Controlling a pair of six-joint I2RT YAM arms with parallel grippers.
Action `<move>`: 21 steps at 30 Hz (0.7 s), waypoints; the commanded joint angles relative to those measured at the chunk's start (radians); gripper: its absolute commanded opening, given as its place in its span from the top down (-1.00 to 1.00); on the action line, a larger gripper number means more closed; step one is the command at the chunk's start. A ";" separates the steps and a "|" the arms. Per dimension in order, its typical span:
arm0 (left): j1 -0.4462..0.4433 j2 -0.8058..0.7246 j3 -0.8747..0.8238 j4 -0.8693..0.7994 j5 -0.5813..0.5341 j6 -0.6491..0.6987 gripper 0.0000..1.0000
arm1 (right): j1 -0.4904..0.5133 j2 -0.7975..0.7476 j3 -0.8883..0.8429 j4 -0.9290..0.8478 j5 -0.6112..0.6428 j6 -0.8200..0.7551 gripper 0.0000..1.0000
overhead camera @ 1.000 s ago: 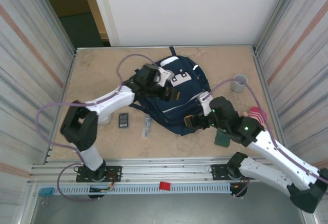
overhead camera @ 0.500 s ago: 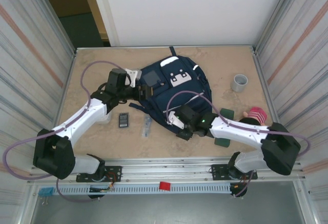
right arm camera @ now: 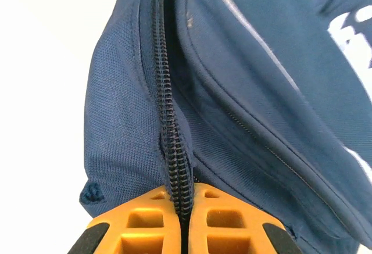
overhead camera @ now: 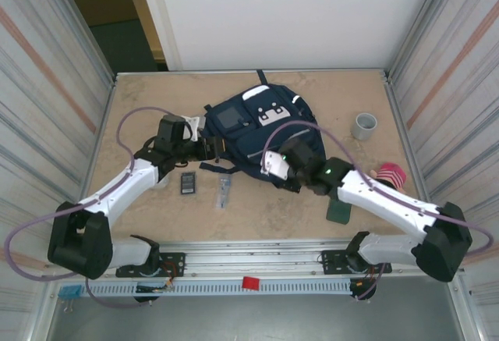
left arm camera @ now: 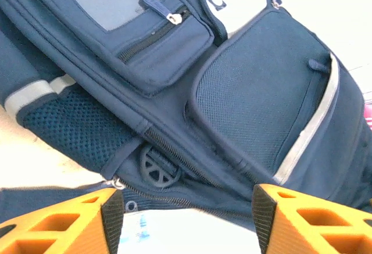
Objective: Pack the student bag
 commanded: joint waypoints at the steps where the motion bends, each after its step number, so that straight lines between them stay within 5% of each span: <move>1: 0.006 -0.046 -0.065 0.161 0.053 -0.033 -0.25 | -0.051 -0.037 0.127 -0.071 -0.050 -0.097 1.00; 10: 0.006 0.054 -0.168 0.386 -0.007 0.017 -0.29 | -0.131 0.009 0.262 -0.133 -0.090 -0.182 1.00; 21: 0.006 0.255 -0.188 0.599 0.088 0.067 -0.29 | -0.164 0.031 0.305 -0.119 -0.113 -0.197 1.00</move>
